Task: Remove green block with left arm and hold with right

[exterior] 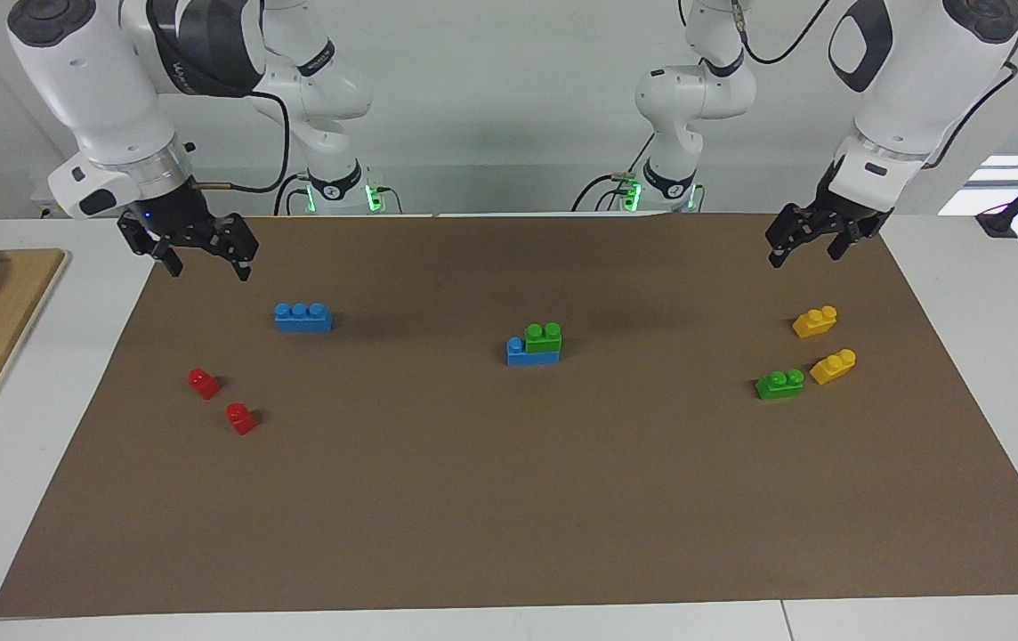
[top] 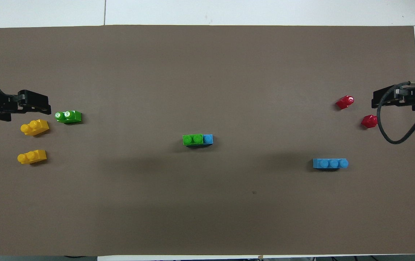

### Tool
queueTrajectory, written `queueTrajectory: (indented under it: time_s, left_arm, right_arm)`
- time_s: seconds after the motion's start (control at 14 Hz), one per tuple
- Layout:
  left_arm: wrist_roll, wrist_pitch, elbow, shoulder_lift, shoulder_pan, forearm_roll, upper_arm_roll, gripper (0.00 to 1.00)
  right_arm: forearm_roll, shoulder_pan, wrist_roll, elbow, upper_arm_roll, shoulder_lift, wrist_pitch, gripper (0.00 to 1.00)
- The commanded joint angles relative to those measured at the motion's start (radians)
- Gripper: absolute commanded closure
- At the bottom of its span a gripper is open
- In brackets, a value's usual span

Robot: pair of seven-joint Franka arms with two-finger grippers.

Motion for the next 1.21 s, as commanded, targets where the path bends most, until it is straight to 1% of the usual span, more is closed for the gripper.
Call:
queueTrajectory:
  time_s: [0.0,0.36,0.64,0.71,0.93,1.0,1.14]
  left_arm:
    - [0.019,-0.007,-0.008,-0.007,0.005,0.015,0.001,0.0]
    - [0.019,-0.022,-0.008,-0.009,0.005,0.015,0.001,0.0]
    - [0.011,-0.004,0.001,-0.002,0.004,0.015,0.018,0.0]
    - [0.013,-0.001,0.002,-0.001,0.004,0.015,0.037,0.0]
    - [0.005,-0.01,0.002,-0.001,-0.002,0.015,0.042,0.0]
    - [0.002,-0.031,-0.002,-0.005,-0.004,0.013,0.044,0.0]
    - [-0.01,-0.021,0.005,-0.005,-0.007,0.012,0.028,0.0]
  right_arm:
    - [0.002,-0.016,-0.006,-0.012,0.012,-0.005,0.01,0.02]
    - [0.002,-0.015,-0.006,-0.012,0.012,-0.005,0.015,0.02]
    - [0.002,-0.01,0.039,-0.012,0.012,-0.005,0.015,0.02]
    - [0.002,-0.009,0.048,-0.012,0.012,-0.005,0.015,0.02]
    - [0.002,-0.007,0.12,-0.01,0.013,-0.005,0.004,0.02]
    - [0.002,-0.007,0.141,-0.012,0.013,-0.006,0.001,0.02]
    - [0.011,-0.007,0.233,-0.012,0.015,-0.008,-0.007,0.02]
